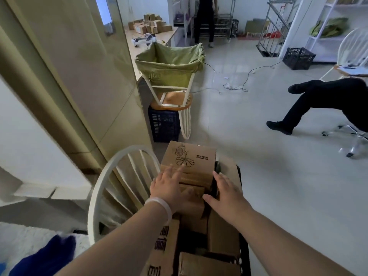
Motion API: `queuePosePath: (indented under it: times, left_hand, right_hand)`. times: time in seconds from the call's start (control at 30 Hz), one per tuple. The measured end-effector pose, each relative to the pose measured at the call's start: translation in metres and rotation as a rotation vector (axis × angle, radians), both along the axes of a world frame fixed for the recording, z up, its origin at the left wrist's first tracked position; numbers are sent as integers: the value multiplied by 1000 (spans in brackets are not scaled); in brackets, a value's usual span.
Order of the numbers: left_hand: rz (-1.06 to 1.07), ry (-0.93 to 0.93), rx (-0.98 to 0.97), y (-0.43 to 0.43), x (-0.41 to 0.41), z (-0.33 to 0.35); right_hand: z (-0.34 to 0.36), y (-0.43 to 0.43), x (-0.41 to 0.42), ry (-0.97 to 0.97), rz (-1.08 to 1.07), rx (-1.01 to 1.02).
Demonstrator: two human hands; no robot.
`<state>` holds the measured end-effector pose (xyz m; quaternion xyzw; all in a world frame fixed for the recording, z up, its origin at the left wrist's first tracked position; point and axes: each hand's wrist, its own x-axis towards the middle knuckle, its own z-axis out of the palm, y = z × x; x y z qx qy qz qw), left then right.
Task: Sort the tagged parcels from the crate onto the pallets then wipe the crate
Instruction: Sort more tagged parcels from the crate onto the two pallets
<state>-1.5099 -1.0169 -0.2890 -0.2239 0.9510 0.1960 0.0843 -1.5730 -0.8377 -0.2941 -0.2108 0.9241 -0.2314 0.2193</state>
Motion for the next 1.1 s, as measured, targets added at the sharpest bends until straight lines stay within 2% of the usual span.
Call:
queuePosePath:
  times: [0.17,0.37,0.53,0.67,0.9,1.1]
  left_hand:
    - [43,-33,61,-46,-50,-18]
    - [24,-100,34,-73,-91,-42]
    - [94,-155,157,-76,-106,-53]
    - [164,-90,263,-81,-108,-61]
    - [245,16,348,-80,-90,-43]
    - [438,181,405,-67,-63,-11]
  right_hand:
    - [-17,-37,-48,-44,-156,13]
    - [-32,-67,-87,-160,-289,-11]
    - [-47,-81,-100,-274,-423,-39]
    - [-50,-84,-100,-337,-496,-100]
    - [-28,-80,-89,-249,-479,-131]
    - [0,-66,-66,-189,-444,-223]
